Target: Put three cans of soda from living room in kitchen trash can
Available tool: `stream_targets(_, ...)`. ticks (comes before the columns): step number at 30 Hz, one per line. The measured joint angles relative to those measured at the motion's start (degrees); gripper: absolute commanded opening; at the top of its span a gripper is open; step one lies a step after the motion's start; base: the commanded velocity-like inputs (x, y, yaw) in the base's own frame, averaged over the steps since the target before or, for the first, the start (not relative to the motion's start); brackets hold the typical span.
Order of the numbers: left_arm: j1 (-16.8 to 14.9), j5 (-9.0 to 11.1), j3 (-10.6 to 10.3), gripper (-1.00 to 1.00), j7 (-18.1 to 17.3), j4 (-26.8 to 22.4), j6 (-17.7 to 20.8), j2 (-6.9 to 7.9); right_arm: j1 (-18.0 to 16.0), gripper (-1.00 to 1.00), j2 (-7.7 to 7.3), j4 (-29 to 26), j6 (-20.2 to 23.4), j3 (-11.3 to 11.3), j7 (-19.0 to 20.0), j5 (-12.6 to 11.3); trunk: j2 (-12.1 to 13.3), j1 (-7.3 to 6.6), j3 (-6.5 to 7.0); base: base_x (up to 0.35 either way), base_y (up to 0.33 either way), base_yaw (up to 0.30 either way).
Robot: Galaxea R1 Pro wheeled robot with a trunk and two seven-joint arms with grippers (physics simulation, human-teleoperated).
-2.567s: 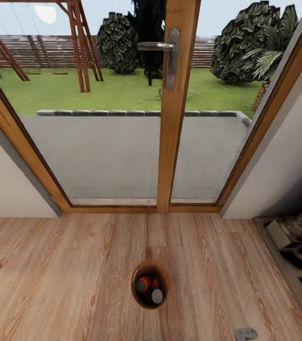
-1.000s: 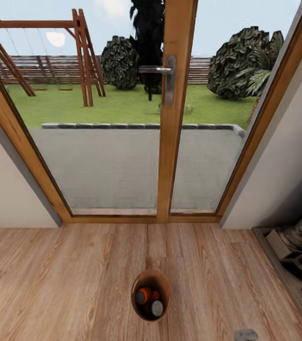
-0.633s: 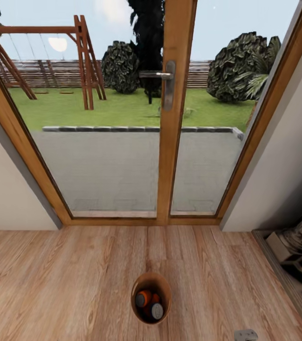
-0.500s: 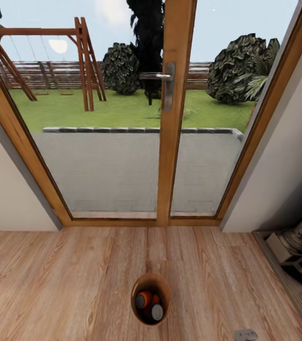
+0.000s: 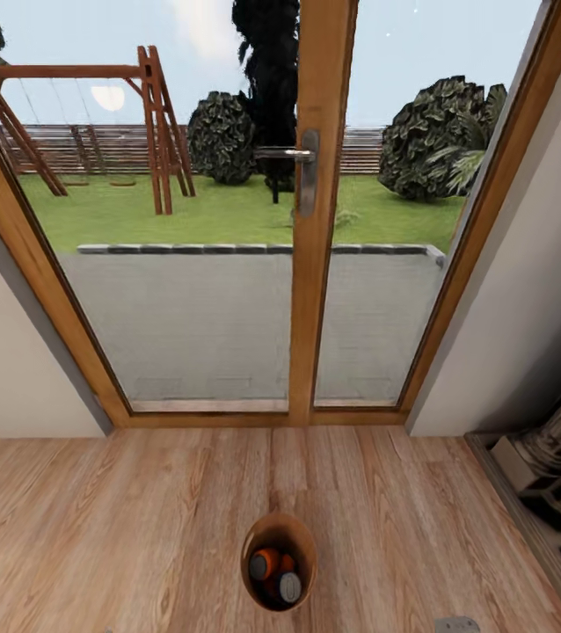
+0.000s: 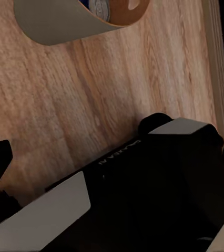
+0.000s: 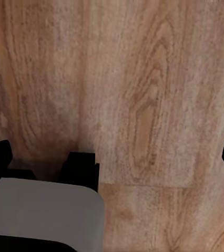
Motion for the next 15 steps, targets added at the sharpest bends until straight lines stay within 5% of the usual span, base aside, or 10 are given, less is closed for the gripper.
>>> stream_targets(4, 0.0, 0.0, 0.0, 1.00, 3.0, 0.0, 0.0, -0.93, 0.0, 1.00, 0.00, 0.0, -0.1, 0.0, 0.0, 0.0, 0.0, 0.00, 0.38, 0.000, 0.000, -0.061)
stream_targets(15, 0.0, 0.0, 0.0, 1.00, 4.0, 0.1, 0.0, -1.32, 0.0, 1.00, 0.00, 0.0, -0.1, 0.0, 0.0, 0.0, 0.0, 0.00, 1.43, 0.000, 0.000, -0.061)
